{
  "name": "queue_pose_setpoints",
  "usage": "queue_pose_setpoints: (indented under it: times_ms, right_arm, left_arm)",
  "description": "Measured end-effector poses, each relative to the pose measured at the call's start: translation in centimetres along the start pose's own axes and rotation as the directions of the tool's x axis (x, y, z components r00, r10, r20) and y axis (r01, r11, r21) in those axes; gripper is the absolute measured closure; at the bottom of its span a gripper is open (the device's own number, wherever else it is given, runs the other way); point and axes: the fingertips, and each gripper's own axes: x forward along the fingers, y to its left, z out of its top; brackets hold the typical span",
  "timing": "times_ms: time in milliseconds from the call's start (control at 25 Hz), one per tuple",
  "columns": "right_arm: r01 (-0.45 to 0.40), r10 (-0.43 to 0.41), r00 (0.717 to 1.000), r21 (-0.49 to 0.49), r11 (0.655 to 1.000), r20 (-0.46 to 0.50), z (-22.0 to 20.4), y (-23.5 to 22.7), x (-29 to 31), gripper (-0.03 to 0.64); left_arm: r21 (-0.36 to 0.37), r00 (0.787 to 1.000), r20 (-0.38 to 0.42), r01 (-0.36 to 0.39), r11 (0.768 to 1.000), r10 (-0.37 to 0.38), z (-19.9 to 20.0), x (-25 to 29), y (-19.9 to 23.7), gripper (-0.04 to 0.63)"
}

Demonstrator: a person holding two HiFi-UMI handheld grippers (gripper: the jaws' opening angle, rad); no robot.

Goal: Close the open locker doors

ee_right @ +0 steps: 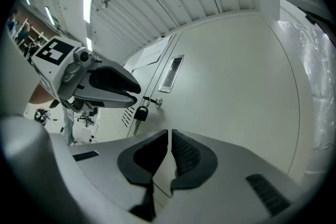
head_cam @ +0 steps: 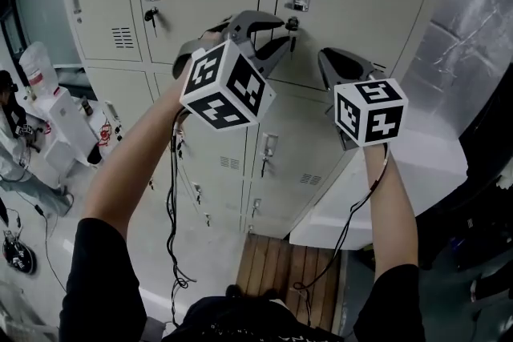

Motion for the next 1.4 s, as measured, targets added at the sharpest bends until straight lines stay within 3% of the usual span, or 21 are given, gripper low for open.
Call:
queue_pose_setpoints:
  times_ms: [160,920,1040,1200,1280,1400]
  right_arm:
    - [-0.020,0.020,1.000,-0.008,1.000,0.001,0.0,0.1,0.1,0.569]
    - [-0.078,0.078,0.997,-0.059,0.995,-0.017,-0.7,0.2,-0.1,0.569]
    - [-0.080,0.079,0.997,-0.062,0.995,-0.018,-0.7,0.2,-0.1,0.570]
    - [-0.075,0.074,0.997,-0.060,0.995,-0.020,-0.8,0.1,0.0,0.569]
    - [-0.072,0.070,0.997,-0.057,0.996,-0.022,-0.9,0.0,0.1,0.569]
    - [-0.066,0.064,0.998,-0.051,0.997,-0.026,-1.0,-0.1,0.2,0.569]
  left_arm:
    - [0.075,0.999,-0.053,0.007,0.997,-0.003,0.8,0.9,0.0,0.506]
    - [0.176,0.970,-0.238,-0.004,0.984,0.047,0.5,2.8,-0.2,0.548]
    - [0.117,0.971,-0.234,-0.021,0.993,0.049,0.5,2.8,-0.1,0.549]
    - [-0.047,0.979,-0.195,-0.064,0.997,0.054,0.4,2.8,0.1,0.551]
    - [-0.153,0.984,-0.166,-0.093,0.984,0.067,0.4,2.7,0.2,0.551]
    - [-0.316,0.987,-0.127,-0.136,0.939,0.100,0.4,2.7,0.4,0.551]
